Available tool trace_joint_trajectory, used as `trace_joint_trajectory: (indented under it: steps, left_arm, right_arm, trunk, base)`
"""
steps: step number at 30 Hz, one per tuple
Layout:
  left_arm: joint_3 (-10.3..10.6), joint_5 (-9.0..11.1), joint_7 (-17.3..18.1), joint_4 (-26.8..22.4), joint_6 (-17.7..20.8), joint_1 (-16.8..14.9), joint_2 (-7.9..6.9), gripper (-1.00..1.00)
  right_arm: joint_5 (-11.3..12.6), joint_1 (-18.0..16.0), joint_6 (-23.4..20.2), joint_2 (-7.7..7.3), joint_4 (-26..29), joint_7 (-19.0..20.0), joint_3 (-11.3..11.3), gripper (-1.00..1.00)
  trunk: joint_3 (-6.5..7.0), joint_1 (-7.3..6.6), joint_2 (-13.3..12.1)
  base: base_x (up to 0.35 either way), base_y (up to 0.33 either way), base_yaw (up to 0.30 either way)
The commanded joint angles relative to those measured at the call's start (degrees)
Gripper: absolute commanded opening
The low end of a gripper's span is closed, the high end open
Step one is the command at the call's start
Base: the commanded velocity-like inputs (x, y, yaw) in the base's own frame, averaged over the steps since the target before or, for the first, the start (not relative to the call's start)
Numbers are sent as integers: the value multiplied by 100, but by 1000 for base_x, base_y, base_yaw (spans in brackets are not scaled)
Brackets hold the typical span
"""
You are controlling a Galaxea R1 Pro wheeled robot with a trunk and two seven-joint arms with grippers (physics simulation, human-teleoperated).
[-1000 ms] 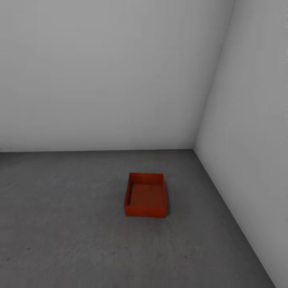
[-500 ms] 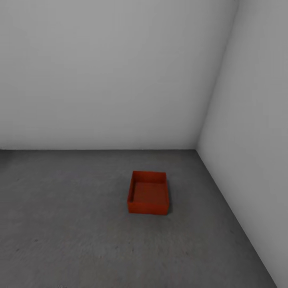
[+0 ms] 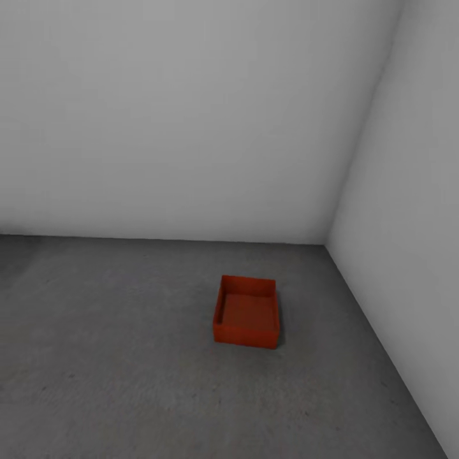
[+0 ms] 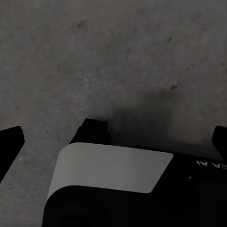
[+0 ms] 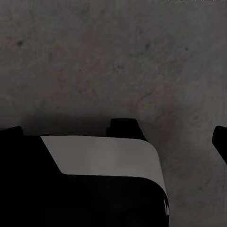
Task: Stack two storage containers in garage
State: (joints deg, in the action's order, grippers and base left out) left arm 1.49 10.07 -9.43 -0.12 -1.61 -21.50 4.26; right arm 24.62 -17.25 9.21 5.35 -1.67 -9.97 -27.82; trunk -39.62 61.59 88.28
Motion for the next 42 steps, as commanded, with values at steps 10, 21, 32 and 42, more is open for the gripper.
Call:
trace_joint_trajectory:
  steps: [10,21,32,42]
  left_arm:
    - [18,32,9,1,-22,-4,8,100]
    - [18,37,11,3,-24,-3,8,100]
    - [18,30,11,3,-24,-4,20,100]
    - [18,30,11,3,-24,-4,15,100]
  right_arm:
    - [51,-6,21,1,-18,3,-48,100]
    - [51,-6,22,1,-18,4,-48,100]
    - [57,-6,27,1,-18,1,-48,100]
    - [59,-6,29,9,-18,4,-48,100]
  trunk:
    - [-3,0,2]
    - [159,-198,-359]
    - [356,-440,-800]
    - [536,-659,-1201]
  base:
    - [0,0,4]
    - [0,0,0]
    - [0,0,-15]
    - [0,0,-216]
